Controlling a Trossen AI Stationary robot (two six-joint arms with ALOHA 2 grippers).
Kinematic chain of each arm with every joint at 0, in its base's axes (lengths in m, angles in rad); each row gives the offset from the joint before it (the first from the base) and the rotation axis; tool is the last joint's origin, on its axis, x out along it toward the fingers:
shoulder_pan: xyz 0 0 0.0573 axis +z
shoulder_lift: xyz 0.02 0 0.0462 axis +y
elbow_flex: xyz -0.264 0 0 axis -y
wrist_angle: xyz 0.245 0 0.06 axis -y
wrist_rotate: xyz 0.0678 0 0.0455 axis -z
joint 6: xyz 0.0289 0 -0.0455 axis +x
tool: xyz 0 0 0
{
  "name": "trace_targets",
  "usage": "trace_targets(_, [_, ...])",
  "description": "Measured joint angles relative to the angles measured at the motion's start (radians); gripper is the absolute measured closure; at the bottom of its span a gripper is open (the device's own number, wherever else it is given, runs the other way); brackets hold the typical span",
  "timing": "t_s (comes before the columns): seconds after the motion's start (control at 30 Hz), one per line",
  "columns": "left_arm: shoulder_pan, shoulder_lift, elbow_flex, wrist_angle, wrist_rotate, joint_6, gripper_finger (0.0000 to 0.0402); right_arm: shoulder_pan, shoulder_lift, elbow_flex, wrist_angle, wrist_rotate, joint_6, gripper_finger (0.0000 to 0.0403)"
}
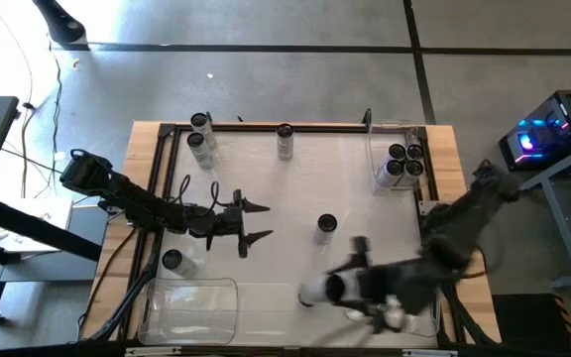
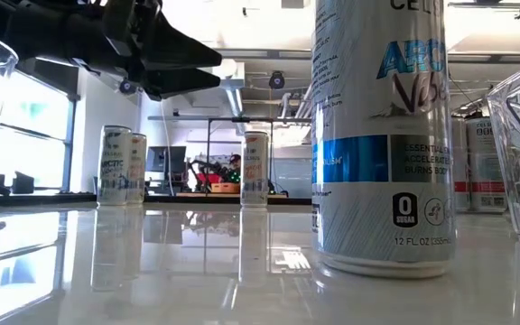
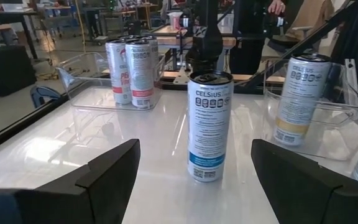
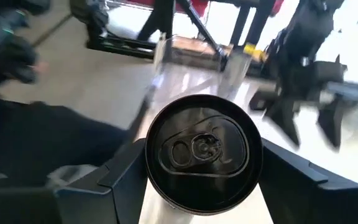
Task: Sort soda cans
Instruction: Put the bottom white-yellow soda can into the bottom right transparent bin
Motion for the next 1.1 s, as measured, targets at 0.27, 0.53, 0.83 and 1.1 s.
trace_targets(0.27, [-0.001, 0.000, 0.000, 0.003, -0.001, 0.003, 0.0099, 0.293, -0.050, 0.000, -0.306, 0.228, 0.583, 0.0163])
trace_targets(0.53, [-0.001, 0.000, 0.000, 0.004, -0.002, 0.004, 0.0099, 0.402, 0.083, 0.000, -0.561, 0.260, 1.085, 0.0163])
trace_targets(0.83, [-0.001, 0.000, 0.000, 0.009, -0.003, 0.004, 0.0099, 0.339, 0.237, 0.000, -0.613, 0.202, 1.189, 0.0163])
trace_targets(1.1, [-0.001, 0.000, 0.000, 0.013, -0.003, 0.004, 0.0099, 0.259, 0.323, -0.003, -0.541, 0.197, 1.065, 0.0163])
